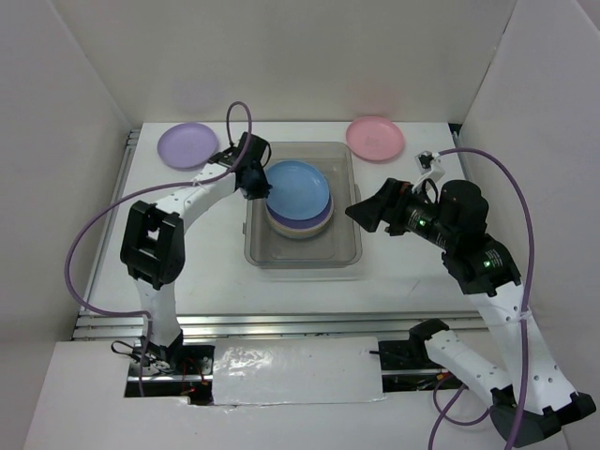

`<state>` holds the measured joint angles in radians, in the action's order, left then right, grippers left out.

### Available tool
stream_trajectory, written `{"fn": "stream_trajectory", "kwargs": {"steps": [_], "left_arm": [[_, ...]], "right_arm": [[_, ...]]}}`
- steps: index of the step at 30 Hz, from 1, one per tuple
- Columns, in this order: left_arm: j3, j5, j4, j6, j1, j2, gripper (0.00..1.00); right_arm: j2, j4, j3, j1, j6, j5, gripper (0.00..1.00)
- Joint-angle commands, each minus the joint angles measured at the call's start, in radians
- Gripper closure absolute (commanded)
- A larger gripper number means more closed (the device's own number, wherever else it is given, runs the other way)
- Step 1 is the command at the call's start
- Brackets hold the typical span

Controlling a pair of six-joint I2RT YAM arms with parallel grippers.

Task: Place the plates into the plastic bin on the countertop

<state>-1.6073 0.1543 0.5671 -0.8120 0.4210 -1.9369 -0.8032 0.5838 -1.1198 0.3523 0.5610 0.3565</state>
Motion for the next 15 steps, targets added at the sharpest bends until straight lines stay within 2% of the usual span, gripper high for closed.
{"fn": "stream_trajectory", "kwargs": {"steps": [1, 4, 6, 7, 12, 15], "left_arm": [[-0.005, -0.036, -0.039, -0.001, 0.007, -0.007, 0.66], [0.009, -0.049, -0.045, -0.007, 0.031, 0.019, 0.44], [0.024, -0.032, -0.055, -0.013, 0.053, 0.067, 0.21], [0.027, -0.018, -0.056, -0.015, 0.073, 0.087, 0.01], [0.021, 0.036, -0.062, -0.019, 0.113, 0.251, 0.01], [-0.035, 0.123, 0.022, -0.03, 0.101, 0.309, 0.01]], "right_arm": [[-0.001, -0.042, 0.002, -0.006, 0.004, 0.021, 0.0], [-0.007, -0.044, -0.003, -0.004, 0.002, 0.027, 0.0], [-0.007, -0.044, -0.005, -0.004, 0.004, 0.03, 0.0], [-0.007, -0.045, -0.005, -0.006, 0.005, 0.032, 0.0], [-0.01, -0.045, -0.011, 0.002, 0.004, 0.03, 0.0], [-0.017, -0.048, -0.014, 0.004, 0.005, 0.029, 0.0]]}}
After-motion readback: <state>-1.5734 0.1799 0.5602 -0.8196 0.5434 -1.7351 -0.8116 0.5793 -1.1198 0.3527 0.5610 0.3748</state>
